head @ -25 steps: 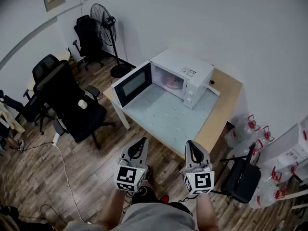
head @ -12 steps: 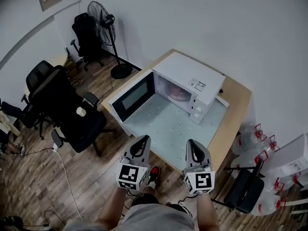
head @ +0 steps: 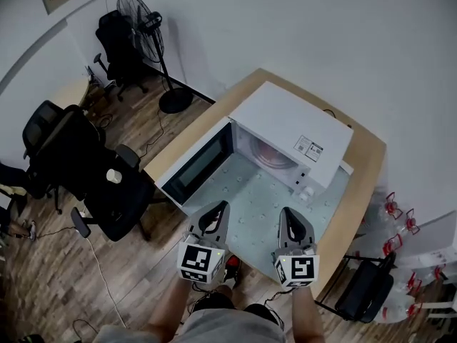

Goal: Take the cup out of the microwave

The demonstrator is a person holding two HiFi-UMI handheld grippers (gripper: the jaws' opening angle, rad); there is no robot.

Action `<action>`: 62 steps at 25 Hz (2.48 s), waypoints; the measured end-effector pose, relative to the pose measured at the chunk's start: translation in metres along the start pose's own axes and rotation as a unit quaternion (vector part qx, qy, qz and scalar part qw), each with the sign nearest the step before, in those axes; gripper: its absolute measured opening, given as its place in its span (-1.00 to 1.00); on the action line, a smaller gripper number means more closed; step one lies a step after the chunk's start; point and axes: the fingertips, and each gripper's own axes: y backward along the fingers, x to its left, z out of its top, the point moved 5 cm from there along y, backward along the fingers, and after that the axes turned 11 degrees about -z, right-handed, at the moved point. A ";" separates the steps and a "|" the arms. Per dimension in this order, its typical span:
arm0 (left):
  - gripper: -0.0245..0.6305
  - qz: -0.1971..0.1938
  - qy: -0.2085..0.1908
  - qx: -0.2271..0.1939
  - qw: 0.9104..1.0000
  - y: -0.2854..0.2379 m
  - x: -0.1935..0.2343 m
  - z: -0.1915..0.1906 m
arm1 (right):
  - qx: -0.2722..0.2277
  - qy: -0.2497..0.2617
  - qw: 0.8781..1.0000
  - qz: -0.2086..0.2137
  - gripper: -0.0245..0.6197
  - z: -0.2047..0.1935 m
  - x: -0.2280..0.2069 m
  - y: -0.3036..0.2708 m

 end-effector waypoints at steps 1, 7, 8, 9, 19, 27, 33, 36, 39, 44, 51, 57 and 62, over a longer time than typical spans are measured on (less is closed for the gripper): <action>-0.85 -0.002 0.001 0.003 1.000 -0.008 0.008 -0.002 | 0.004 0.000 1.000 -0.002 -0.90 -0.004 0.001 -0.011; -0.85 -0.022 0.011 0.016 1.000 -0.056 0.047 -0.018 | 0.023 0.002 1.000 -0.014 -0.90 -0.031 0.006 -0.073; -0.85 -0.027 0.012 0.017 0.999 -0.063 0.052 -0.022 | 0.025 0.000 1.000 -0.018 -0.90 -0.036 0.006 -0.082; -0.85 -0.031 0.013 0.019 0.999 -0.069 0.058 -0.026 | 0.025 -0.003 0.999 -0.021 -0.90 -0.041 0.006 -0.091; -0.85 -0.052 0.032 0.045 0.997 -0.130 0.103 -0.068 | 0.044 -0.009 0.998 -0.041 -0.90 -0.090 -0.004 -0.166; -0.85 -0.059 0.031 0.058 0.996 -0.166 0.125 -0.090 | 0.062 -0.001 0.996 -0.060 -0.90 -0.124 -0.013 -0.214; -0.85 -0.060 0.032 0.069 0.995 -0.177 0.133 -0.098 | 0.077 -0.012 0.995 -0.064 -0.28 -0.139 -0.017 -0.243; -0.85 -0.062 0.026 0.071 0.995 -0.183 0.135 -0.101 | 0.087 -0.019 0.993 -0.075 0.07 -0.149 -0.022 -0.260; -0.85 -0.063 0.035 0.072 0.995 -0.185 0.139 -0.104 | 0.095 -0.023 0.992 -0.081 0.18 -0.155 -0.024 -0.275; -0.85 -0.063 0.046 0.072 0.994 -0.189 0.145 -0.110 | 0.105 -0.027 0.990 -0.088 0.25 -0.161 -0.029 -0.295; -0.85 -0.064 0.041 0.082 0.994 -0.193 0.149 -0.116 | 0.120 -0.016 0.989 -0.087 0.25 -0.172 -0.029 -0.311; -0.85 -0.061 0.035 0.083 0.994 -0.194 0.151 -0.117 | 0.114 -0.017 0.989 -0.091 0.20 -0.172 -0.031 -0.312; -0.85 -0.058 0.035 0.081 0.994 -0.193 0.151 -0.115 | 0.112 -0.022 0.989 -0.089 0.18 -0.170 -0.032 -0.309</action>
